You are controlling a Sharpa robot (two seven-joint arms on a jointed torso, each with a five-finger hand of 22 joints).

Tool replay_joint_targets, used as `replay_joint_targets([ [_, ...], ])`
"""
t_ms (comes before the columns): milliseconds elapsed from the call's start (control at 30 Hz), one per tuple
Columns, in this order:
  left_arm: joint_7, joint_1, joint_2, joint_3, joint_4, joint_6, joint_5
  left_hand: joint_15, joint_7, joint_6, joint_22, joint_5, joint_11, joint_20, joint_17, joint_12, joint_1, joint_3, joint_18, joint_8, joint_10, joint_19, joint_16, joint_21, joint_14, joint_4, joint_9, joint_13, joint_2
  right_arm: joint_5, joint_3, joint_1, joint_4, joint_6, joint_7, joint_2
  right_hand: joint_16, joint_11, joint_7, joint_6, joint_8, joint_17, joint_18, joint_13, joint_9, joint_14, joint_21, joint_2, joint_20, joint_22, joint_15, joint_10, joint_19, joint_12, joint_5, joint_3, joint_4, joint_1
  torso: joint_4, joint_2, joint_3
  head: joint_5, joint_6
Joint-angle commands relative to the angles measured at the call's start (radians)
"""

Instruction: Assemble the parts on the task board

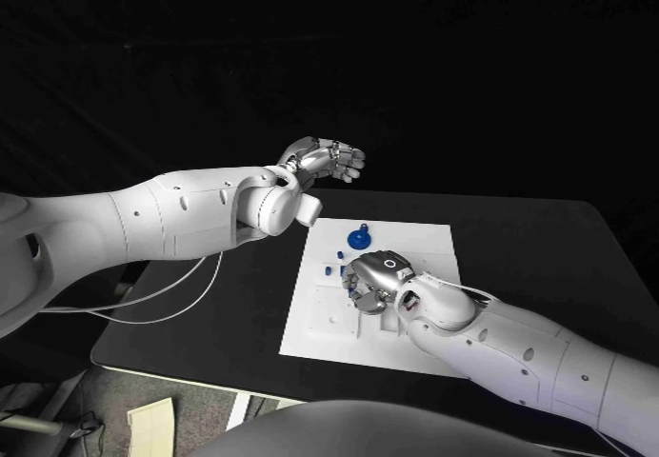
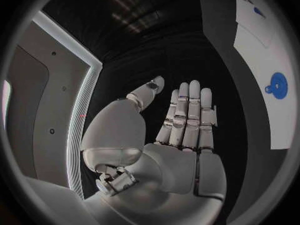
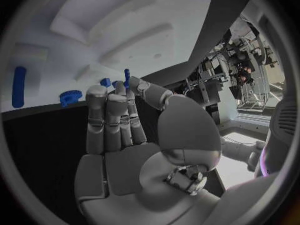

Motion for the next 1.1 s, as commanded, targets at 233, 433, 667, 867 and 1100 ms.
replay_joint_targets([
  [233,0.016,0.002,0.005,0.001,0.0,0.0,0.006,-0.001,-0.003,-0.007,0.001,0.006,-0.002,0.003,0.002,0.006,-0.002,-0.004,0.011,0.007,-0.003,-0.002,-0.004,-0.005,0.006,0.001,-0.002,-0.002,0.003,-0.022,-0.002,-0.011,-0.01,0.018,-0.002,0.009,0.005,0.0,0.004,0.003,0.002,-0.002,0.069,0.002,0.002,-0.02,0.005,0.003,-0.026,0.002,-0.013,0.035,0.023,0.005,-0.005,0.003,0.002,0.001,-0.0009,-0.001,0.0,0.014,-0.011],
  [433,0.016,0.002,0.005,0.001,0.0,0.0,0.006,-0.001,-0.003,-0.007,0.001,0.006,-0.002,0.003,0.003,0.006,-0.003,-0.004,0.011,0.007,-0.003,-0.002,-0.005,-0.006,0.006,0.001,-0.002,-0.002,0.003,-0.023,-0.002,-0.016,-0.014,0.018,-0.002,0.013,0.005,0.0,0.004,0.003,0.002,-0.002,0.069,0.003,0.002,-0.02,0.005,0.004,-0.027,0.002,-0.013,0.035,0.023,0.005,-0.005,0.003,0.001,0.001,-0.0013,0.0,0.0003,0.021,-0.016],
  [667,0.016,0.002,0.007,0.001,0.001,0.0,0.006,-0.001,-0.003,-0.007,0.001,0.006,-0.002,0.003,0.004,0.006,-0.003,-0.005,0.011,0.007,-0.003,-0.001,-0.006,-0.006,0.006,0.001,-0.002,-0.002,0.003,-0.025,-0.002,-0.019,-0.017,0.02,-0.002,0.018,0.005,0.0,0.004,0.003,0.001,-0.002,0.069,0.003,0.002,-0.02,0.005,0.004,-0.027,0.003,-0.013,0.035,0.023,0.005,-0.005,0.003,0.001,0.001,-0.0006,0.0,-0.0002,0.024,-0.02],
  [867,0.016,0.002,0.007,0.001,0.0,0.0,0.006,-0.001,-0.003,-0.007,0.001,0.006,-0.002,0.003,0.004,0.006,-0.003,-0.005,0.011,0.007,-0.003,-0.001,-0.006,-0.006,0.006,0.002,-0.003,-0.003,0.003,-0.025,-0.002,-0.022,-0.016,0.025,-0.002,0.017,0.005,0.0,0.004,0.003,0.001,-0.003,0.069,0.004,0.002,-0.02,0.006,0.005,-0.027,0.003,-0.013,0.035,0.023,0.004,-0.005,0.003,0.001,0.001,-0.0019,-0.001,0.0004,0.029,-0.025],
  [1100,0.016,0.002,0.008,0.001,0.001,0.0,0.006,-0.001,-0.003,-0.008,0.001,0.006,-0.002,0.003,0.005,0.006,-0.003,-0.005,0.011,0.008,-0.003,-0.001,-0.007,-0.006,0.007,0.002,-0.003,-0.003,0.003,-0.025,-0.003,-0.024,-0.018,0.033,-0.001,0.018,0.005,0.0,0.004,0.003,0.001,-0.003,0.069,0.005,0.002,-0.02,0.006,0.005,-0.027,0.003,-0.013,0.035,0.024,0.004,-0.005,0.003,0.001,0.0,-0.0028,-0.001,0.0015,0.032,-0.03],
])
